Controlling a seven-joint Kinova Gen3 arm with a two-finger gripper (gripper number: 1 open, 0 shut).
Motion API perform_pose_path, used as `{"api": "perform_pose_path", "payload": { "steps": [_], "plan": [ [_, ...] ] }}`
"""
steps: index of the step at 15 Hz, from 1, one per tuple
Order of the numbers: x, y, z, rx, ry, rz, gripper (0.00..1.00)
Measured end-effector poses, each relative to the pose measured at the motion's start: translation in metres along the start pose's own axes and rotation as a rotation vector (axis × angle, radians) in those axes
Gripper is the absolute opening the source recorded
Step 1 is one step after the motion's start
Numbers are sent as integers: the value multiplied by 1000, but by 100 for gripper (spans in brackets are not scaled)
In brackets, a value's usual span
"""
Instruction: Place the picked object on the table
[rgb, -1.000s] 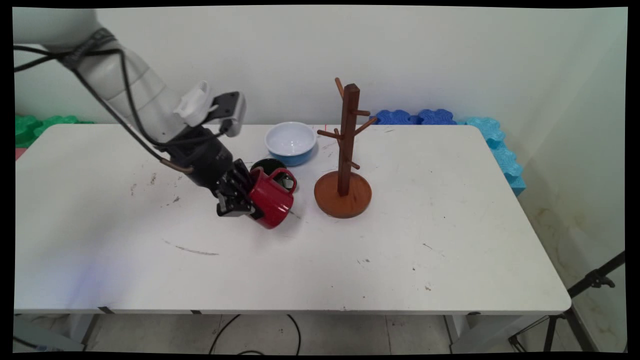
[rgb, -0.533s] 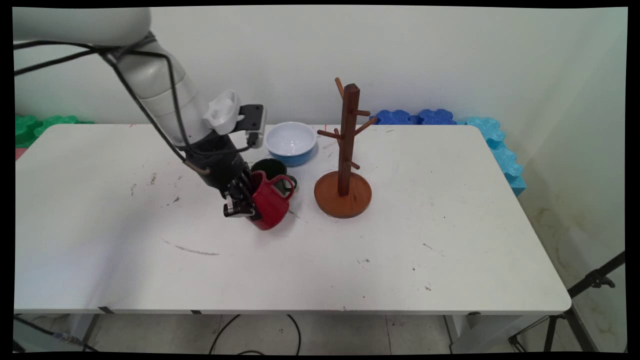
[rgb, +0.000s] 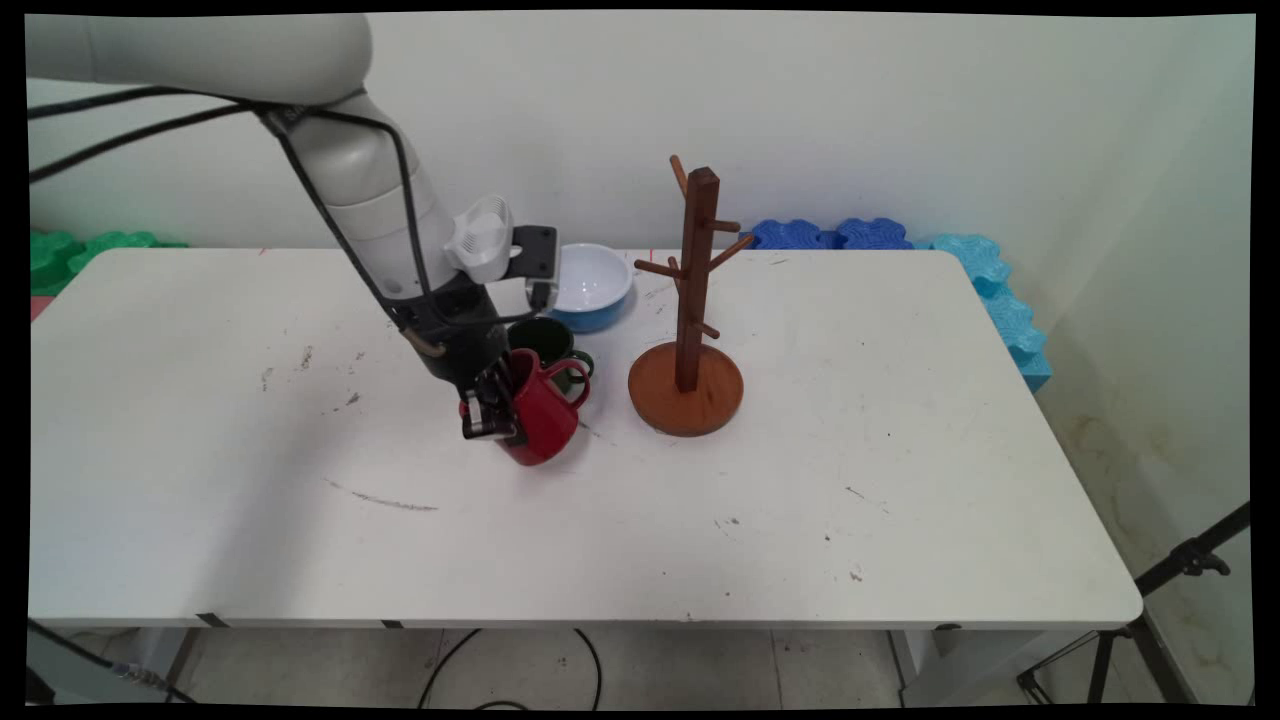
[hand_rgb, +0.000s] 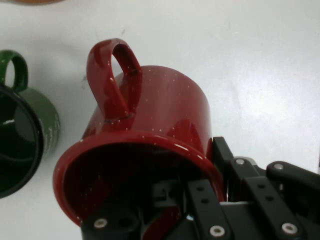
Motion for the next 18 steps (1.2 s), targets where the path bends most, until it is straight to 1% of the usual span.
{"api": "perform_pose_path", "payload": {
  "steps": [6,15,16,18],
  "plan": [
    [9,-3,15,14,-31,-4,0],
    [16,-4,36,27,-30,-2,0],
    [17,-4,38,26,-26,-4,100],
    [19,-1,42,18,-12,-9,100]
  ]
}}
